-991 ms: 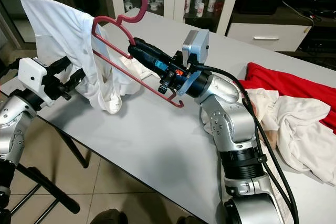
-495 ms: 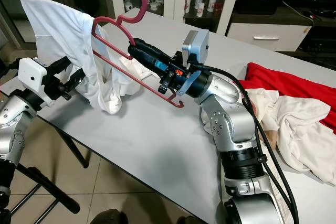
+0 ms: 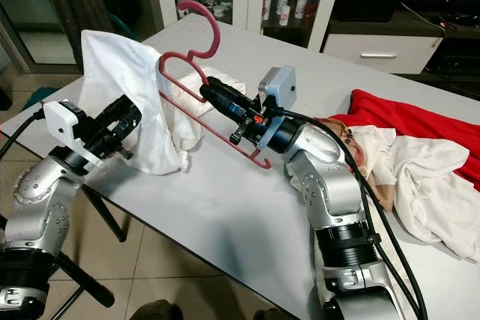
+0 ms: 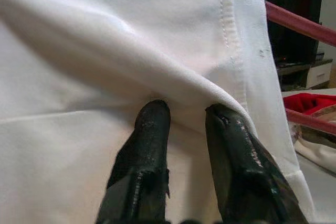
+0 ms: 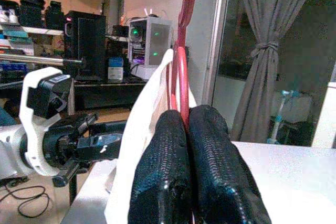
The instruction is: Hang hanger
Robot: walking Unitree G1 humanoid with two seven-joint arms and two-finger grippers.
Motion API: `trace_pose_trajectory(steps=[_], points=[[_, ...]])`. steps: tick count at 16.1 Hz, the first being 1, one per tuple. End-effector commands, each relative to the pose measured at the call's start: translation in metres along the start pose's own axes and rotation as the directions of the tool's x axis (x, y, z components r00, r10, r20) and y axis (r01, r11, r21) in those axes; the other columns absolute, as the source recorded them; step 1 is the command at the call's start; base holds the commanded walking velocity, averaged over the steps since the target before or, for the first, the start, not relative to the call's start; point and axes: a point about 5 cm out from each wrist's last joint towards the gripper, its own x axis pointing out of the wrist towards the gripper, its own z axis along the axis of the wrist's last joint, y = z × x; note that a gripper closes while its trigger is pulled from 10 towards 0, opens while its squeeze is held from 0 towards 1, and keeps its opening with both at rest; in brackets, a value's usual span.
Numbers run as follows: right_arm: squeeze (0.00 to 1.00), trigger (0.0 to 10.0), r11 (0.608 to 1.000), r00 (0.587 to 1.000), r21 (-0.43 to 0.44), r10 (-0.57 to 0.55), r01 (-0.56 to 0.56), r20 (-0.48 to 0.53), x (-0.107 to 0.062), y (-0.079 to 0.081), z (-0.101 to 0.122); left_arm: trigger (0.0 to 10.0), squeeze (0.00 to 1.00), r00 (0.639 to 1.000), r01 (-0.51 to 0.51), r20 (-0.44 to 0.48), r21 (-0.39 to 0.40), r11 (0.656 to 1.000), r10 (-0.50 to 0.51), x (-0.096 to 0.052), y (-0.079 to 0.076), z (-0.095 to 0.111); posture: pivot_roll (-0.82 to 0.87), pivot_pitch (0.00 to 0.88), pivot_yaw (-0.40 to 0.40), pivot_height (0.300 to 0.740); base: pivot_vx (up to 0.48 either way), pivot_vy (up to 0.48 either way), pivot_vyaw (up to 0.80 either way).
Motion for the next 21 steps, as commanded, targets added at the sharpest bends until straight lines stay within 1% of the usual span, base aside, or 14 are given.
trace_pose_trajectory(steps=[1, 4, 6, 8, 9, 10, 12, 13, 14, 15, 16, 17, 18, 21], points=[[0.0, 10.0, 0.999, 1.0, -0.033, -0.017, 0.017, 0.015, -0.003, -0.001, 0.005, 0.0, 0.0, 1.0, -0.013, 0.013, -0.006, 1.0, 0.014, -0.003, 0.0, 0.004, 0.05, 0.0, 0.029, 0.74, 0.0, 0.0, 0.0], [0.0, 10.0, 0.999, 1.0, -0.041, -0.028, 0.028, 0.009, -0.007, -0.002, 0.005, 0.0, 0.0, 0.999, -0.024, 0.029, -0.001, 1.0, 0.024, -0.006, 0.002, 0.009, 0.05, 0.0, 0.028, 0.74, 0.0, 0.0, 0.0], [0.0, 10.0, 0.998, 0.999, -0.057, -0.033, 0.032, -0.008, -0.015, -0.004, 0.006, 0.0, 0.0, 0.998, -0.048, 0.034, 0.031, 0.998, 0.047, -0.014, 0.009, 0.016, 0.05, 0.0, 0.021, 0.74, 0.0, 0.0, 0.0], [0.0, 10.0, 0.998, 0.999, -0.061, -0.03, 0.03, -0.014, -0.016, -0.004, 0.006, 0.0, 0.0, 0.998, -0.056, 0.039, 0.04, 0.998, 0.054, -0.016, 0.01, 0.018, 0.05, 0.0, 0.021, 0.74, 0.0, 0.0, 0.0], [0.0, 10.0, 0.997, 0.999, -0.076, -0.019, 0.016, -0.029, -0.018, -0.003, 0.005, 0.0, 0.0, 0.996, -0.073, 0.056, 0.053, 0.996, 0.07, -0.016, 0.015, 0.024, 0.05, 0.0, 0.016, 0.74, 0.0, 0.0, 0.0], [0.0, 10.0, 0.995, 0.999, -0.095, 0.005, -0.009, -0.045, -0.016, 0.001, 0.003, 0.0, 0.0, 0.994, -0.093, 0.06, 0.116, 0.989, 0.087, -0.015, 0.024, 0.035, 0.05, 0.0, 0.013, 0.74, 0.0, 0.0, 0.0], [0.0, 10.0, 0.994, 0.999, -0.103, 0.02, -0.024, -0.045, -0.012, 0.004, 0.003, 0.0, 0.0, 0.997, -0.073, 0.02, 0.181, 0.981, 0.071, -0.013, 0.026, 0.038, 0.05, 0.0, 0.013, 0.74, 0.0, 0.0, 0.0], [0.0, 10.0, 0.993, 0.999, -0.111, 0.029, -0.034, -0.046, -0.01, 0.006, 0.003, 1.2, 0.0, 0.999, -0.027, -0.034, 0.218, 0.976, 0.035, -0.012, 0.024, 0.037, 0.05, 0.0, 0.011, 0.74, 0.0, 0.0, 0.0], [0.0, 10.0, 0.989, 0.997, -0.136, 0.051, -0.059, -0.056, -0.005, 0.011, 0.0, 10.0, 0.0, 0.989, 0.112, -0.126, 0.275, 0.955, -0.08, -0.012, 0.016, 0.038, 0.05, 0.0, 0.01, 0.74, 0.0, 0.0, 0.0], [0.0, 10.0, 0.986, 0.996, -0.15, 0.061, -0.07, -0.067, -0.004, 0.013, -0.002, 10.0, 0.0, 0.981, 0.165, -0.151, 0.311, 0.936, -0.123, -0.012, 0.013, 0.04, 0.05, 0.0, 0.01, 0.74, 0.0, 0.0, 0.0], [0.0, 10.0, 0.982, 0.994, -0.171, 0.071, -0.085, -0.085, -0.004, 0.014, -0.004, 10.0, 1.0, 0.978, 0.185, -0.16, 0.356, 0.916, -0.135, -0.013, 0.013, 0.043, 0.05, 0.0, 0.01, 0.74, 0.0, 0.0, 0.0], [0.0, 10.0, 0.976, 0.991, -0.192, 0.082, -0.102, -0.105, -0.004, 0.015, -0.006, 10.0, 1.0, 0.974, 0.209, -0.168, 0.384, 0.899, -0.154, -0.015, 0.014, 0.047, 0.05, 0.0, 0.01, 0.74, 0.0, 0.0, 0.0], [0.0, 10.0, 0.962, 0.985, -0.235, 0.109, -0.139, -0.137, -0.006, 0.017, -0.009, 10.0, 1.0, 0.966, 0.24, -0.194, 0.443, 0.864, -0.169, -0.019, 0.02, 0.054, 0.05, 0.0, 0.01, 0.74, 0.0, 0.0, 0.0], [0.0, 10.0, 0.947, 0.977, -0.267, 0.14, -0.18, -0.162, -0.008, 0.02, -0.011, 10.0, 1.0, 0.965, 0.237, -0.221, 0.525, 0.817, -0.138, -0.02, 0.031, 0.062, 0.05, 0.0, 0.01, 0.74, 0.0, 0.0, 0.0]])
